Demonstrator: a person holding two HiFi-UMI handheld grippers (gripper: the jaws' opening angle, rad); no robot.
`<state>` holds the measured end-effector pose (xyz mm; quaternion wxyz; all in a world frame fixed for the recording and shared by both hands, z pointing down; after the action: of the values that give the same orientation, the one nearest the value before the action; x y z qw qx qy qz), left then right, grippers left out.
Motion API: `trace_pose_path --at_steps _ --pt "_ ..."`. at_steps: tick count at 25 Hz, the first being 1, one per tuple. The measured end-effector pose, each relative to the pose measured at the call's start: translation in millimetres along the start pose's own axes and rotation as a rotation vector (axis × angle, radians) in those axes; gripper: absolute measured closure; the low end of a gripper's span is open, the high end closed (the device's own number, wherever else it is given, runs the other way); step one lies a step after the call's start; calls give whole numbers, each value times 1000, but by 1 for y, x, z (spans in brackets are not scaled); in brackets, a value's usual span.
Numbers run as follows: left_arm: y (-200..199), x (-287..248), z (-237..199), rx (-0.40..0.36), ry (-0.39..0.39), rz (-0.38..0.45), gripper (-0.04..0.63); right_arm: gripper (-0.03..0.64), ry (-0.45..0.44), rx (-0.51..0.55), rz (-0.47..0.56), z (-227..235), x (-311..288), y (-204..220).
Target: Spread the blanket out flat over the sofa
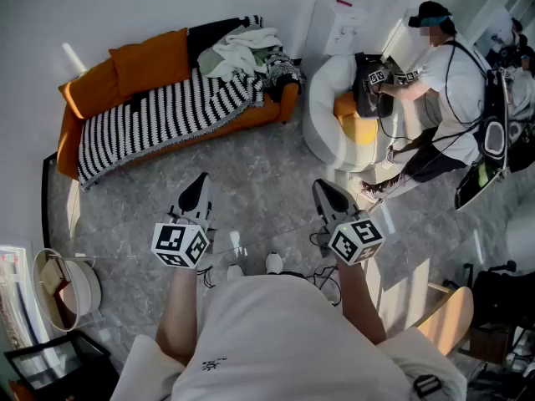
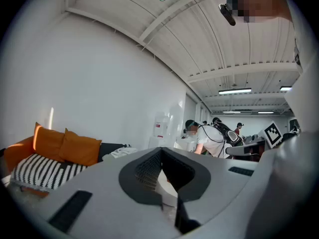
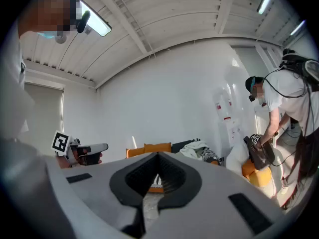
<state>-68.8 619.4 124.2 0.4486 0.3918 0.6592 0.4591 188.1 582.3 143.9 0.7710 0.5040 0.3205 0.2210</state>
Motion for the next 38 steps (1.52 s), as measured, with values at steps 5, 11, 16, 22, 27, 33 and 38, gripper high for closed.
trace_pose_path --at_steps 5,11,16,22,27,33,38 --pt "2 -4 8 -6 0 -6 577 594 5 10 -17 5 3 4" --pt "3 -10 12 -10 -15 -7 577 594 -14 10 -22 17 5 5" --pt "-3 -21 23 -16 -29 5 578 592 -61 -1 -3 28 6 -1" --pt "1 -31 34 -8 -53 2 578 592 -105 -10 -27 39 2 4" --pt "8 -32 40 6 -72 -13 578 591 -135 9 -51 41 -1 6" --pt "18 -39 44 8 -92 -35 577 591 -140 14 -56 55 -2 6" --pt "18 -48 46 12 -94 -32 578 591 -134 3 -66 67 -4 6"
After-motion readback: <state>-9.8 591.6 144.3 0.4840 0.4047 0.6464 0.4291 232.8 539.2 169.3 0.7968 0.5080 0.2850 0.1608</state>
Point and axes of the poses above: the fingertips, and each gripper's own axes: x backward along the fingers, z to its right, y out of its underside, the point moved 1 cm from there along x, backward along the fingers, and after that the axes turned 7 degrees about -z, right-handed, at the moved point
